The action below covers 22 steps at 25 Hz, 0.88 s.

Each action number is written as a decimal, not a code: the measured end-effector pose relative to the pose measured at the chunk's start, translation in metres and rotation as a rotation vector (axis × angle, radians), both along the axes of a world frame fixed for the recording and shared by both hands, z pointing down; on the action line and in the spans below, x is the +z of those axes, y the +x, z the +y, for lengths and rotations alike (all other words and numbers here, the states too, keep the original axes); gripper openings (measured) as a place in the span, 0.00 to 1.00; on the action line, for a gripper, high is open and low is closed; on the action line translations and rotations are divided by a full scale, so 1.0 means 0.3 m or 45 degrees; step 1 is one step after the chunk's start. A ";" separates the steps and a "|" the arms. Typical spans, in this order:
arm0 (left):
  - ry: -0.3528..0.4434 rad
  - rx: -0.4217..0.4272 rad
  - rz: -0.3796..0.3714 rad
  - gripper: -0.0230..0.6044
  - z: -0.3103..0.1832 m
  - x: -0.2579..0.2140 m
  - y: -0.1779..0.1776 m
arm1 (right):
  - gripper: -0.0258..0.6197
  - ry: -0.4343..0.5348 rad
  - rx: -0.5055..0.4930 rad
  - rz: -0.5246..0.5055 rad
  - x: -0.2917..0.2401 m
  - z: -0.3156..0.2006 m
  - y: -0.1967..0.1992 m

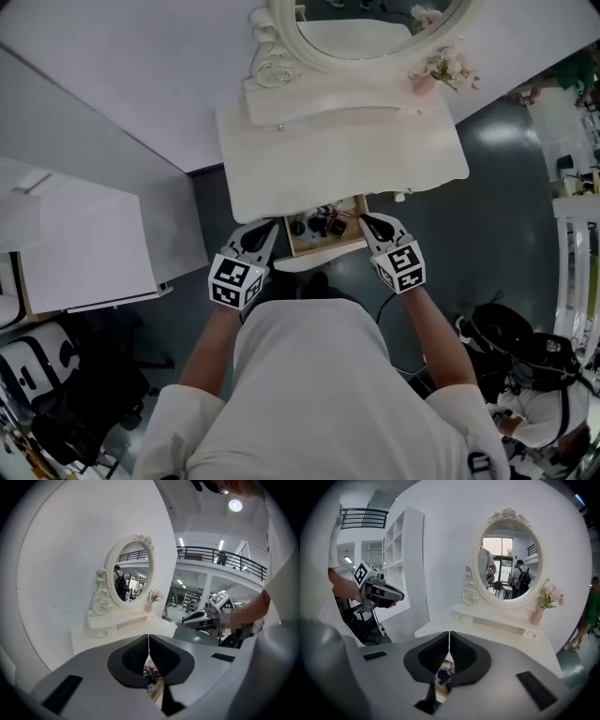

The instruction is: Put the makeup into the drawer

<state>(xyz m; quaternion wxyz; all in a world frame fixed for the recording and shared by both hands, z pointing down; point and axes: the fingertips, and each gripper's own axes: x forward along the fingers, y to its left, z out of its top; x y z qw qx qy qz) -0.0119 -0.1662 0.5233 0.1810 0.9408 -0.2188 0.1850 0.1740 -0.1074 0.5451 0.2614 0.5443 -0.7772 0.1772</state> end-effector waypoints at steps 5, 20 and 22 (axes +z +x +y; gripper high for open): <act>0.059 -0.060 0.020 0.07 0.066 -0.069 0.039 | 0.09 0.122 0.021 -0.010 -0.117 0.065 0.068; 0.173 -0.222 0.037 0.07 0.260 -0.185 0.082 | 0.09 0.285 0.010 -0.058 -0.237 0.268 0.190; 0.176 -0.230 0.046 0.07 0.272 -0.197 0.072 | 0.09 0.300 0.018 -0.058 -0.252 0.277 0.197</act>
